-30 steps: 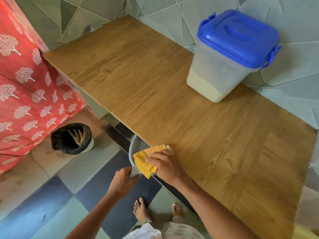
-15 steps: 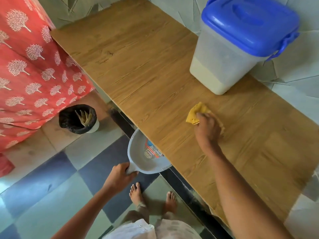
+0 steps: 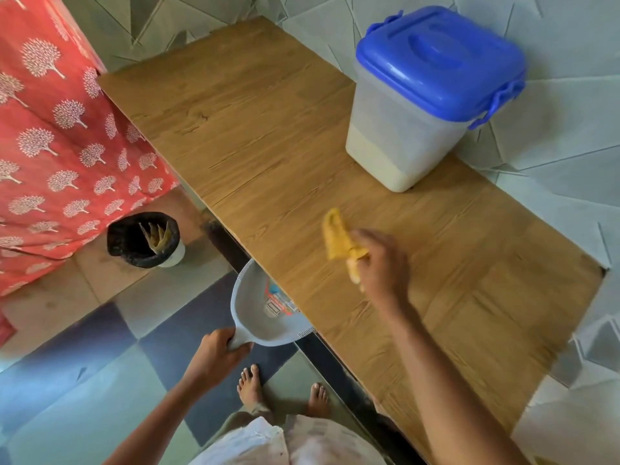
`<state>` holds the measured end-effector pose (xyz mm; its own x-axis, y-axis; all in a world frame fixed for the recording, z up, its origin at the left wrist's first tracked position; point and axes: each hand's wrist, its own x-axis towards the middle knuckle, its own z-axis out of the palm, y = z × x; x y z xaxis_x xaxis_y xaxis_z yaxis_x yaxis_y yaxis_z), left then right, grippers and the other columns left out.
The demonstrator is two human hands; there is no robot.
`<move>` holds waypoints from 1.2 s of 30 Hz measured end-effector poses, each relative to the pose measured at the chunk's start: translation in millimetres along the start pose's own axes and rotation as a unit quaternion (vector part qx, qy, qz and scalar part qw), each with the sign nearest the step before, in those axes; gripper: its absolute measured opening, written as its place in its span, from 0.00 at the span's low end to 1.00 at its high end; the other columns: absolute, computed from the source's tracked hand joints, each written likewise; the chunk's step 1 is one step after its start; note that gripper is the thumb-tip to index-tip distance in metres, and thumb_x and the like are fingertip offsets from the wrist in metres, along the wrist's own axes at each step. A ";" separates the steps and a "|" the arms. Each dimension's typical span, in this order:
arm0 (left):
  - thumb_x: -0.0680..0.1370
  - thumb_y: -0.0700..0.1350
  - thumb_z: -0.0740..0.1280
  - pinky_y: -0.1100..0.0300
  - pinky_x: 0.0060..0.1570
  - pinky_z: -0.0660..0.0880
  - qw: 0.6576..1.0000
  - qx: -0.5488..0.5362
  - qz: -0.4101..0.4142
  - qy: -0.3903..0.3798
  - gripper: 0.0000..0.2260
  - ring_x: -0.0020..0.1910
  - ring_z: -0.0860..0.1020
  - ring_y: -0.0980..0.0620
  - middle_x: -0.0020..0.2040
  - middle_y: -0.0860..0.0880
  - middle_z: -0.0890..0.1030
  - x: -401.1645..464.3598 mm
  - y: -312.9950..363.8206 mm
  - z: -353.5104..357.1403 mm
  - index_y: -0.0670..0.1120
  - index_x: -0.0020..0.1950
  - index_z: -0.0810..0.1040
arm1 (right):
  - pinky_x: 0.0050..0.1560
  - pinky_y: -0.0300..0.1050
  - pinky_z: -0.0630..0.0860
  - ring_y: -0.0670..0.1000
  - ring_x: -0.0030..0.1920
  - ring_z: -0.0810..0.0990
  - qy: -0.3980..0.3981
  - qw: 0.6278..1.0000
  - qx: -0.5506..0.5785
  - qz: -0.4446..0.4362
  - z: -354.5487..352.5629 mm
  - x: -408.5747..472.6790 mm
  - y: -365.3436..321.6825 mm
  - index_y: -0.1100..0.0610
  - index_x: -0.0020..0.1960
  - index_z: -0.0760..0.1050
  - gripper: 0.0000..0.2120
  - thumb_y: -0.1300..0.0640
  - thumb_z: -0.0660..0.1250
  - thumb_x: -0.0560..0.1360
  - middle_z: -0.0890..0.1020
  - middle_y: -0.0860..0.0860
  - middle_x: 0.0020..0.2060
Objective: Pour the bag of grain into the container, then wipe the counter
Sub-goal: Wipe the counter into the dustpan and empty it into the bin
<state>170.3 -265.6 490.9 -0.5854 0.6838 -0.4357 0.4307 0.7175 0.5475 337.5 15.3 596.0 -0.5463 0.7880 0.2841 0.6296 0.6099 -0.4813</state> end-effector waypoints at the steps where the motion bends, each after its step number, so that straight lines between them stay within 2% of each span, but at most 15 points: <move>1: 0.75 0.46 0.74 0.62 0.29 0.68 1.000 0.002 0.000 0.001 0.11 0.27 0.74 0.54 0.30 0.52 0.79 -1.7 1.7 0.6 0.52 0.35 0.76 | 0.48 0.48 0.76 0.58 0.51 0.81 0.020 0.998 -0.048 0.039 -8.1 15.5 20.9 0.53 0.61 0.82 0.17 0.60 0.65 0.73 0.85 0.53 0.55; 4: 0.75 0.45 0.74 0.66 0.27 0.66 1.000 -0.004 -0.003 0.005 0.15 0.27 0.74 0.56 0.28 0.56 0.76 -7.4 7.5 4.0 0.56 0.32 0.72 | 0.43 0.49 0.75 0.61 0.50 0.81 0.002 0.978 -0.129 0.163 -13.3 42.7 79.7 0.53 0.58 0.82 0.12 0.61 0.66 0.77 0.85 0.57 0.52; 6: 0.75 0.45 0.74 0.68 0.27 0.64 1.000 -0.012 -0.003 0.009 0.15 0.27 0.73 0.56 0.28 0.56 0.76 -10.7 9.3 8.1 0.56 0.33 0.72 | 0.40 0.49 0.74 0.62 0.49 0.81 -0.045 0.970 -0.164 0.176 -3.7 38.7 90.2 0.54 0.53 0.82 0.10 0.62 0.63 0.78 0.84 0.59 0.49; 9: 0.74 0.45 0.75 0.66 0.28 0.65 1.000 -0.019 -0.016 0.007 0.13 0.27 0.74 0.55 0.29 0.55 0.77 -14.6 9.1 14.2 0.54 0.34 0.75 | 0.37 0.50 0.77 0.61 0.46 0.81 -0.080 0.976 -0.182 0.093 22.1 9.0 58.3 0.54 0.53 0.82 0.13 0.63 0.63 0.74 0.85 0.56 0.47; 12: 0.74 0.44 0.75 0.64 0.29 0.67 1.000 -0.019 -0.017 0.005 0.11 0.28 0.74 0.56 0.29 0.54 0.78 -15.8 9.5 19.4 0.52 0.35 0.76 | 0.34 0.47 0.76 0.58 0.43 0.84 -0.128 0.988 -0.077 -0.040 39.5 -43.7 3.8 0.53 0.53 0.83 0.16 0.60 0.61 0.71 0.86 0.52 0.45; 15: 0.74 0.45 0.75 0.59 0.30 0.69 1.000 -0.011 -0.016 0.002 0.09 0.29 0.75 0.52 0.30 0.53 0.78 -16.6 11.2 23.4 0.50 0.36 0.77 | 0.48 0.48 0.81 0.55 0.52 0.84 -0.192 0.977 0.046 -0.082 35.9 -67.3 -18.4 0.54 0.58 0.84 0.19 0.59 0.60 0.73 0.86 0.51 0.54; 16: 0.74 0.45 0.75 0.58 0.31 0.70 1.000 -0.006 -0.013 0.001 0.08 0.29 0.76 0.51 0.31 0.52 0.79 -16.6 11.1 24.3 0.49 0.37 0.78 | 0.52 0.50 0.81 0.55 0.54 0.84 -0.172 0.980 0.066 -0.072 29.3 -63.1 -13.6 0.54 0.58 0.84 0.20 0.60 0.59 0.73 0.86 0.52 0.55; 18: 0.74 0.45 0.75 0.56 0.32 0.73 1.000 0.000 -0.008 -0.006 0.06 0.31 0.78 0.52 0.32 0.52 0.81 -17.3 12.3 26.8 0.48 0.40 0.80 | 0.51 0.50 0.80 0.57 0.53 0.83 -0.086 0.994 0.046 -0.042 11.9 -41.7 9.9 0.55 0.58 0.84 0.20 0.59 0.59 0.73 0.86 0.53 0.54; 22: 0.74 0.43 0.75 0.66 0.28 0.67 1.000 0.000 0.003 0.001 0.14 0.28 0.75 0.57 0.30 0.56 0.78 -20.4 19.1 30.5 0.56 0.36 0.74 | 0.44 0.47 0.72 0.59 0.53 0.79 0.030 0.990 -0.114 0.076 -27.6 42.8 93.9 0.53 0.60 0.80 0.14 0.59 0.68 0.75 0.84 0.54 0.54; 24: 0.73 0.43 0.76 0.65 0.28 0.67 1.000 -0.005 -0.005 0.009 0.14 0.28 0.75 0.57 0.29 0.56 0.77 -18.5 15.3 35.7 0.56 0.35 0.74 | 0.46 0.49 0.73 0.61 0.55 0.78 0.030 0.977 -0.167 0.132 -40.0 87.7 143.5 0.56 0.61 0.79 0.14 0.61 0.67 0.76 0.82 0.58 0.55; 28: 0.73 0.43 0.77 0.53 0.31 0.75 1.000 -0.005 -0.007 0.019 0.07 0.30 0.78 0.51 0.31 0.51 0.81 -16.5 5.5 43.2 0.48 0.39 0.81 | 0.52 0.55 0.77 0.66 0.58 0.78 -0.018 0.964 -0.178 0.196 -31.2 134.7 199.0 0.57 0.67 0.77 0.17 0.62 0.65 0.78 0.80 0.66 0.58; 31: 0.72 0.43 0.77 0.53 0.30 0.75 1.000 -0.006 0.000 0.028 0.06 0.29 0.78 0.53 0.31 0.52 0.81 -15.9 2.3 49.0 0.46 0.39 0.81 | 0.49 0.53 0.77 0.65 0.54 0.79 -0.058 0.974 -0.167 0.139 0.7 121.5 166.4 0.55 0.61 0.80 0.15 0.63 0.62 0.77 0.82 0.63 0.54; 33: 0.72 0.44 0.77 0.51 0.31 0.76 1.000 -0.004 -0.010 0.029 0.06 0.30 0.79 0.50 0.31 0.51 0.82 -17.3 2.0 50.4 0.45 0.39 0.82 | 0.46 0.52 0.77 0.64 0.52 0.80 -0.071 0.980 -0.158 0.093 21.1 83.2 123.0 0.54 0.59 0.81 0.15 0.64 0.65 0.75 0.83 0.61 0.51; 35: 0.72 0.45 0.77 0.52 0.30 0.74 0.999 -0.002 -0.018 0.030 0.08 0.30 0.78 0.47 0.30 0.50 0.81 -20.1 3.9 51.5 0.44 0.38 0.80 | 0.44 0.51 0.79 0.61 0.48 0.82 -0.077 0.992 -0.096 0.020 36.4 18.3 76.6 0.54 0.55 0.83 0.16 0.66 0.69 0.69 0.85 0.56 0.49; 36: 0.71 0.45 0.77 0.53 0.29 0.73 0.999 -0.008 -0.022 0.031 0.08 0.30 0.77 0.47 0.29 0.50 0.80 -21.9 4.3 53.2 0.44 0.37 0.80 | 0.44 0.50 0.79 0.60 0.47 0.82 -0.098 0.994 -0.048 -0.024 41.2 -18.9 53.7 0.54 0.54 0.83 0.17 0.65 0.67 0.68 0.85 0.53 0.50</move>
<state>221.5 -270.4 464.8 -0.6452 0.6411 -0.4155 0.3926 0.7448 0.5396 358.9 29.8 530.6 -0.6689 0.7313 0.1332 0.6443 0.6598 -0.3868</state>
